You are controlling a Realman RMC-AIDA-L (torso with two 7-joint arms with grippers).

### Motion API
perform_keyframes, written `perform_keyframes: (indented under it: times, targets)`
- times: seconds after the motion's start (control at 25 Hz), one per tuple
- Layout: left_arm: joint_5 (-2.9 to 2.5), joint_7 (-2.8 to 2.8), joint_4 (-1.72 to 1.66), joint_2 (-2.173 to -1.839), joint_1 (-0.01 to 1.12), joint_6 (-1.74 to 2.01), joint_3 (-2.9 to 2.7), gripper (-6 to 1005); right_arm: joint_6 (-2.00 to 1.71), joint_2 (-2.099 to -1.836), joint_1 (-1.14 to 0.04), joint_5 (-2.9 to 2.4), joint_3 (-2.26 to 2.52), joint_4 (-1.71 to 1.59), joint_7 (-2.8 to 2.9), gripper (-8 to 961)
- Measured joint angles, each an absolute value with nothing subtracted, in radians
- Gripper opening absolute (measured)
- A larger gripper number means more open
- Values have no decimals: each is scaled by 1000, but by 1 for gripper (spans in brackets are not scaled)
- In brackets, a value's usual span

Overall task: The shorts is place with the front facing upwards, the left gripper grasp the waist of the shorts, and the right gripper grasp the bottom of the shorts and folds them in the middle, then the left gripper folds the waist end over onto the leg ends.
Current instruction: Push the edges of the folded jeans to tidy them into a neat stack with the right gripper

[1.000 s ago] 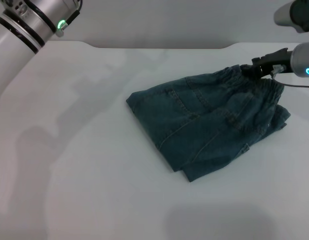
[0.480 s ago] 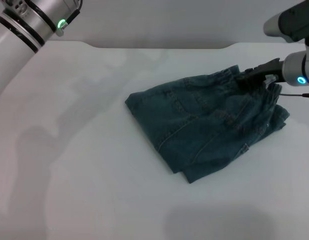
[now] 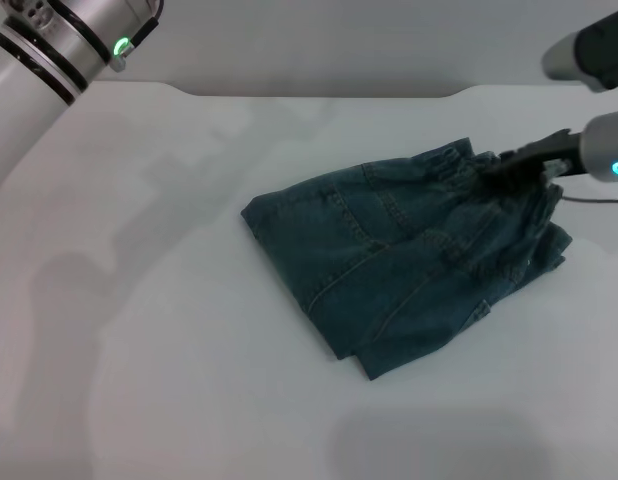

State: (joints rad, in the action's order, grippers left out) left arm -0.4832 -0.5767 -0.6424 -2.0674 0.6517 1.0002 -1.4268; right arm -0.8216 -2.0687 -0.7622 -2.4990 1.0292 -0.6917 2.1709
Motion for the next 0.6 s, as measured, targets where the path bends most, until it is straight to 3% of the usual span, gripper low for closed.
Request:
perform_keyframes:
  times: [0.08, 0.6]
  targets:
    - [-483, -577, -644, -2067, 652, 1000, -1427, 665, -814, -2075, -701, -2496, 1030, -786, 2176, 340]
    - [-483, -577, -648, -2069, 655, 989, -1431, 665, -1011, -2069, -622, -2495, 1030, -953, 2215, 339]
